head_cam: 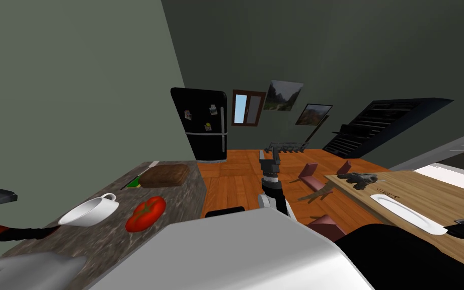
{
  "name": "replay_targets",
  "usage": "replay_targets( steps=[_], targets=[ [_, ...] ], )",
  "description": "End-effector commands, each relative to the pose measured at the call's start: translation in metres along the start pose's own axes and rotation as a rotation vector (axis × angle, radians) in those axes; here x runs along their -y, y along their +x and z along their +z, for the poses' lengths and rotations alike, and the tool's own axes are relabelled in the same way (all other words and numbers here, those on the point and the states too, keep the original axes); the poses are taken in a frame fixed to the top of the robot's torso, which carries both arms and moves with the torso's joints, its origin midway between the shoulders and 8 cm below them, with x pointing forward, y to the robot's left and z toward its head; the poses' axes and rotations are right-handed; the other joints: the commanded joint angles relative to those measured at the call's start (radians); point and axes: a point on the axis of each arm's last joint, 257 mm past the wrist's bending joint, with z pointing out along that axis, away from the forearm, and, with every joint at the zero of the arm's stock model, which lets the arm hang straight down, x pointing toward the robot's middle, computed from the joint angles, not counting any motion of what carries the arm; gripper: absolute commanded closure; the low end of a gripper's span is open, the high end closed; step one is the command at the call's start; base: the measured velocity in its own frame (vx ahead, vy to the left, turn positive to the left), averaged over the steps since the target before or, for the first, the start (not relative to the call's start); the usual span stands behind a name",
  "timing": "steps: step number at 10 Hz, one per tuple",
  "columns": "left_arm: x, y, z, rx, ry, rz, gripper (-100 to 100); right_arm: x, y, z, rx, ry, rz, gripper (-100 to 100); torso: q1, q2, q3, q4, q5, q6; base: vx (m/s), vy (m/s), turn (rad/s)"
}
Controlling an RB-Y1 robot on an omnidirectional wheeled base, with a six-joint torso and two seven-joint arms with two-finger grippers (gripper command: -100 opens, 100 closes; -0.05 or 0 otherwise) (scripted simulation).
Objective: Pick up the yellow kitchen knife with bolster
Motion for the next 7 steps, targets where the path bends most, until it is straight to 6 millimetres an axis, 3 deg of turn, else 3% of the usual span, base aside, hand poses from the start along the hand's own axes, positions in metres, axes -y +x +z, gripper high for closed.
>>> replay_targets(
  steps=[1, 2, 5, 6, 7],
  targets=[
    [0.000, 0.000, 0.000, 0.000, 0.000, 0.000, 0, 0.000, 0.000, 0.000, 0.000, 0.000, 0.000, 0, 0.000, 0.000, 0.000, 0.000, 0.000, 0.000, 0.000, 0.000, 0.000],
    [-0.007, -0.004, 0.010, 0.000, -0.016, 0.002, 100, 0.000, 0.000, 0.000, 0.000, 0.000, 0.000, 0, 0.000, 0.000, 0.000, 0.000, 0.000, 0.000, -0.004, 0.014, -0.028],
    [-0.007, 0.011, -0.017, -0.003, -0.008, 0.013, 100, 0.000, 0.000, 0.000, 0.000, 0.000, 0.000, 0, -0.003, -0.002, -0.001, -0.001, -0.001, -0.001, 0.027, -0.033, 0.037],
    [-0.006, 0.008, -0.014, -0.005, -0.011, 0.011, 100, 0.000, 0.000, 0.000, 0.000, 0.000, 0.000, 0, -0.004, -0.002, -0.002, -0.001, -0.002, -0.002, 0.014, -0.022, 0.013],
    [-0.005, 0.009, -0.015, -0.004, -0.010, 0.013, 0, 0.000, 0.000, 0.000, 0.000, 0.000, 0.000, 0, -0.003, -0.002, -0.001, -0.001, -0.001, -0.001, 0.000, 0.000, 0.000]
  ],
)
